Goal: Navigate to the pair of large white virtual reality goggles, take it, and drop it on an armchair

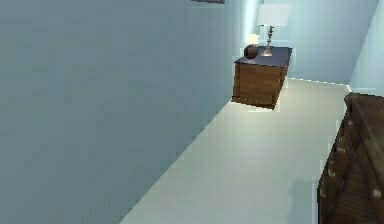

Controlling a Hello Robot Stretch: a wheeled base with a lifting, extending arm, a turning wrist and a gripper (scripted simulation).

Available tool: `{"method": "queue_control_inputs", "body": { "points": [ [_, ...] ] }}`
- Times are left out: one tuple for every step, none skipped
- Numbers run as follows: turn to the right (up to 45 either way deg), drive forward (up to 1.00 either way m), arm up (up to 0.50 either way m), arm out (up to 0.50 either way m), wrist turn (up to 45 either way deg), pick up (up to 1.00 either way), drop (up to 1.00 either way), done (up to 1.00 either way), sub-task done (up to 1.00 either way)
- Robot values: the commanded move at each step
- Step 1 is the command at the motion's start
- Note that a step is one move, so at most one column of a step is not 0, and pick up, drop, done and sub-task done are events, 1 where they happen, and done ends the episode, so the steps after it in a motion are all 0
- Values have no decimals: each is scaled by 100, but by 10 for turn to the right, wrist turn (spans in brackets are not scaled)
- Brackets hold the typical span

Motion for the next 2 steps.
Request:
{"method": "queue_control_inputs", "body": {
  "points": [
    [0,0,0,0,210,0,0,0,0],
    [0,0,-10,0,0,0,0,0,0]
  ]
}}
